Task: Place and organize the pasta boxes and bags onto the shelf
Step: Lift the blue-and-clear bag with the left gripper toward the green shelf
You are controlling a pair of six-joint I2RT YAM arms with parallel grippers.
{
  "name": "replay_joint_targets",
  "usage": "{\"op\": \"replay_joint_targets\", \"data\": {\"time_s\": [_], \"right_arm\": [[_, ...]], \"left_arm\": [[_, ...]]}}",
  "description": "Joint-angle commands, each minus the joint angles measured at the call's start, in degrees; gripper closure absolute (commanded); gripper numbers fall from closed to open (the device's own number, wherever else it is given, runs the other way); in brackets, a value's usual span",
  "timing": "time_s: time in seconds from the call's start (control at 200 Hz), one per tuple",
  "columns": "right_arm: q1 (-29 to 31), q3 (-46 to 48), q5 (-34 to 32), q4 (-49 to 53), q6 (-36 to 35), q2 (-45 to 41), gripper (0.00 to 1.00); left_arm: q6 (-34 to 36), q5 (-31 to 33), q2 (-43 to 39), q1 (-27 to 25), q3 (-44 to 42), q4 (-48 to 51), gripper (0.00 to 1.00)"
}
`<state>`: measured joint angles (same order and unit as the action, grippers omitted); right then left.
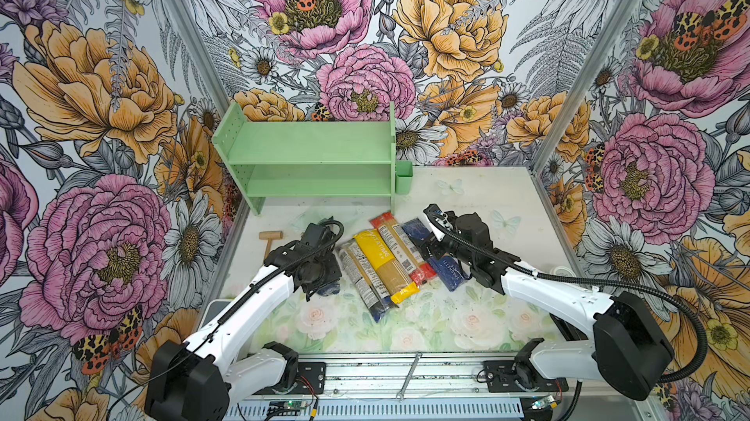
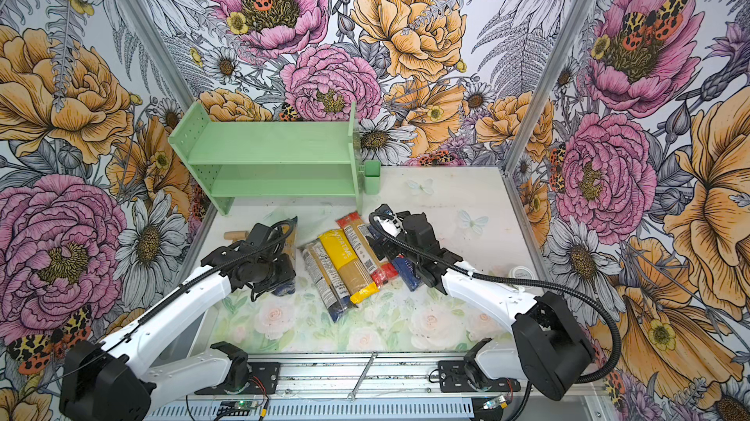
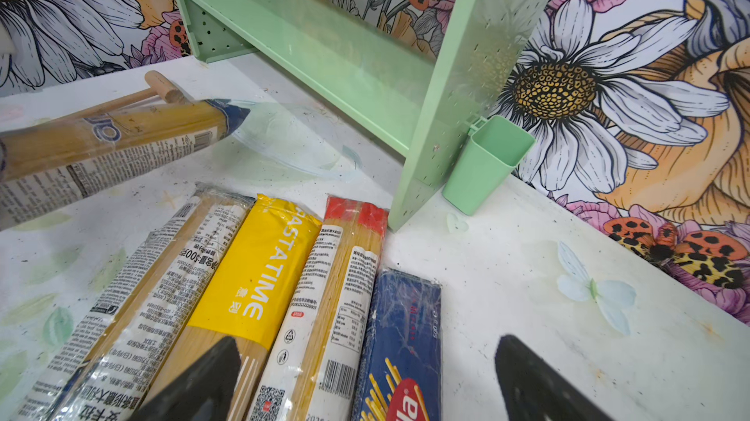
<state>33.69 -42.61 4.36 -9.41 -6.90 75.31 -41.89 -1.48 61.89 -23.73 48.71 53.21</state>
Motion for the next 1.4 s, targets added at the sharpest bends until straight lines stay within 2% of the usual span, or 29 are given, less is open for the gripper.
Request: {"op": "replay_joint_targets", "data": {"time_s": [0.0, 0.225, 0.661, 0.911, 1.046, 1.391], "right_arm": [[-0.4, -1.8, 0.8, -0.4, 0.4, -1.0, 0.01], [-0.7, -1.9, 1.5, -0.5, 0.9, -0.9, 0.0], [-1.3, -1.6, 1.6, -0.5, 1.3, -0.9, 0.0], [-1.5, -1.5, 1.8, -0.4, 1.4, -0.6, 0.01], [-1.6, -1.6, 2.2, -0.8, 1.5, -0.2, 0.01], [-1.6, -1.3, 2.2, -0.2, 1.6, -1.5, 0.01]], "left_arm": [[1.7, -2.4, -5.1, 0.1, 5.0, -2.2, 1.0], [2.4, -7.7, -9.9, -0.3, 7.9, -1.7, 1.0], [6.5, -7.8, -12.8, -0.8, 18.2, -1.6, 1.0], [11.6, -4.8, -11.8, -0.8, 26.6, -1.4, 1.0], [15.5, -0.3, -9.9, -0.8, 31.9, -0.9, 1.0], [27.8, 6.3, 1.7, 1.5, 50.6, 1.2, 1.0]]}}
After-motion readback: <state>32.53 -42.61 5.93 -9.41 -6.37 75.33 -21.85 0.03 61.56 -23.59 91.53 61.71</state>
